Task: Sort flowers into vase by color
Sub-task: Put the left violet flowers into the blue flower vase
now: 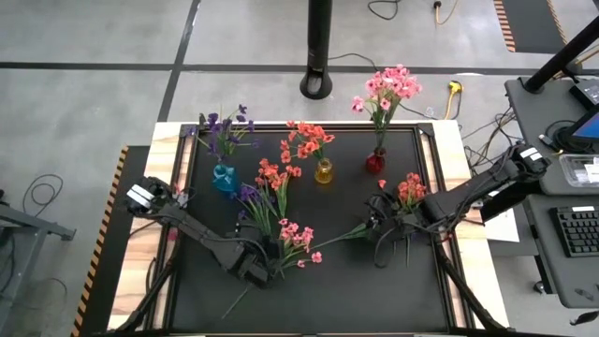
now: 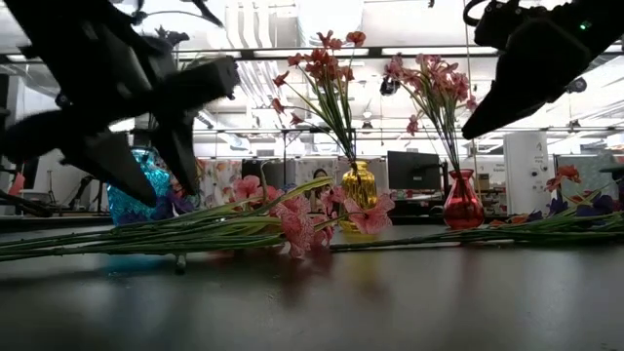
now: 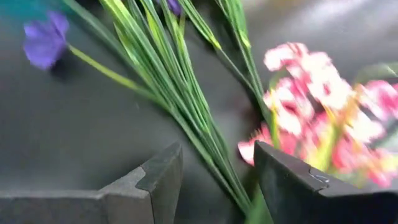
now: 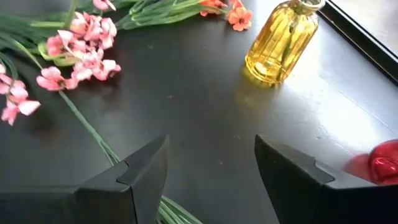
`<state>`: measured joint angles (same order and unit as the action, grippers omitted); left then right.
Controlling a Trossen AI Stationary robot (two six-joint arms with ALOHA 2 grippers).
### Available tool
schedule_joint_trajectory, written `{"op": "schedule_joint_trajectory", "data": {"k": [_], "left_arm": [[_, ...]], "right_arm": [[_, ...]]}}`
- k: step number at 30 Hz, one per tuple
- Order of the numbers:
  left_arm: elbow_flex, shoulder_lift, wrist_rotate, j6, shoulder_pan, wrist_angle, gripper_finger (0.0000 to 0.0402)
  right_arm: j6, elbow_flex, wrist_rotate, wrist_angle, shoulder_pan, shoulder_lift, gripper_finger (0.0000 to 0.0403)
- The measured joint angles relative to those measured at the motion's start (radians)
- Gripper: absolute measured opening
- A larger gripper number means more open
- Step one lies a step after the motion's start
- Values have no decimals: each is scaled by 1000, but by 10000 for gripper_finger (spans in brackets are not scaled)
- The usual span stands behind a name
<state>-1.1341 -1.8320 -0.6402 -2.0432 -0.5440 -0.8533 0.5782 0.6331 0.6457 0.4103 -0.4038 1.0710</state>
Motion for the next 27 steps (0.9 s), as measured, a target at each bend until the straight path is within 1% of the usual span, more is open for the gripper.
{"op": "schedule_joint_trajectory", "data": {"k": [5,9,14,18,22,25,27], "left_arm": [[43,0,-10,25,50,27,180],[76,0,-8,26,63,77,180],[79,-45,-8,-10,65,94,180],[59,-102,-27,-10,65,104,180],[18,-160,-43,-23,65,72,175],[-22,-186,-32,-35,65,16,156],[-48,-194,-16,-51,66,-28,137]], "right_arm": [[-1,0,0,4,0,-3,228],[-2,0,0,4,0,-3,228],[-2,0,0,4,0,-3,228],[-2,0,0,4,0,-3,228],[3,0,-1,4,0,-3,228],[5,0,-28,5,0,-3,228],[5,0,-38,5,0,-3,228]]}}
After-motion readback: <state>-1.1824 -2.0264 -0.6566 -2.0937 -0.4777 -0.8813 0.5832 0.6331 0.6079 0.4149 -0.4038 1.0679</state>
